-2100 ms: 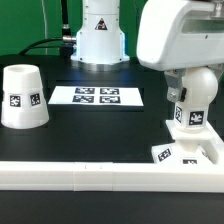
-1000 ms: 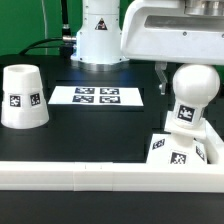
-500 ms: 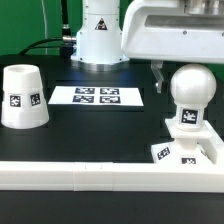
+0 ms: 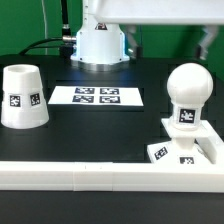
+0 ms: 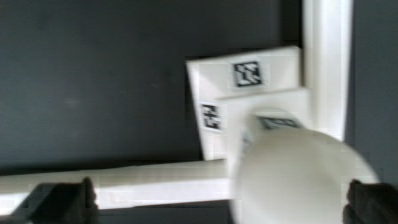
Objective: Assemble lamp
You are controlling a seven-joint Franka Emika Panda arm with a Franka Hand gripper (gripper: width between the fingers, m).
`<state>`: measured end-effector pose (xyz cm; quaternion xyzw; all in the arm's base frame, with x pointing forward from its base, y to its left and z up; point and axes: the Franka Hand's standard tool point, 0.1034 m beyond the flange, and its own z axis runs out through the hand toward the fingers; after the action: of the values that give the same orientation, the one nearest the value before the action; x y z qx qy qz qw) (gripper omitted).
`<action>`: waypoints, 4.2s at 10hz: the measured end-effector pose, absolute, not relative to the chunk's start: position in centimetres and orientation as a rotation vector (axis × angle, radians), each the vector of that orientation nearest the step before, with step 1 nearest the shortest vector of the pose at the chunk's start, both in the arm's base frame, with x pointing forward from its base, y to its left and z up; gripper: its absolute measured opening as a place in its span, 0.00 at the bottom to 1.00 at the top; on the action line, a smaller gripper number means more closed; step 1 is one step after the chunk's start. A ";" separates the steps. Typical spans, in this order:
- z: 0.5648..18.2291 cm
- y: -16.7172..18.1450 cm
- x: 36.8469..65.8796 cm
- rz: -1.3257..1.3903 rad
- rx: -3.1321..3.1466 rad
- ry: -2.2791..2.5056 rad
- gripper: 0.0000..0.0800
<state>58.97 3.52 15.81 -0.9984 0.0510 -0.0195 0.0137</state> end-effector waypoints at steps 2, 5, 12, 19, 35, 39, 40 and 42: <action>15.5 4.3 59.0 -0.056 -3.107 0.166 0.87; 15.4 4.3 59.0 -0.055 -3.108 0.168 0.87; 14.0 -7.0 55.1 -0.076 -3.128 -0.143 0.87; 13.7 -8.8 51.7 -0.028 -3.127 -0.103 0.87; 8.2 -13.8 43.8 0.101 -3.093 -0.124 0.81; 8.1 -13.7 43.8 0.102 -3.093 -0.132 0.23; 8.0 -13.7 43.8 0.101 -3.094 -0.137 0.23; 8.1 -13.7 43.9 0.098 -3.094 -0.139 0.06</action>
Offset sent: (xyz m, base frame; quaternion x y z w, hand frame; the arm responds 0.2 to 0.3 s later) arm 0.0000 0.0000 0.0000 0.0000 0.0000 0.0000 1.0000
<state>43.88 -13.67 8.07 -0.9983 -0.0448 0.0317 0.0214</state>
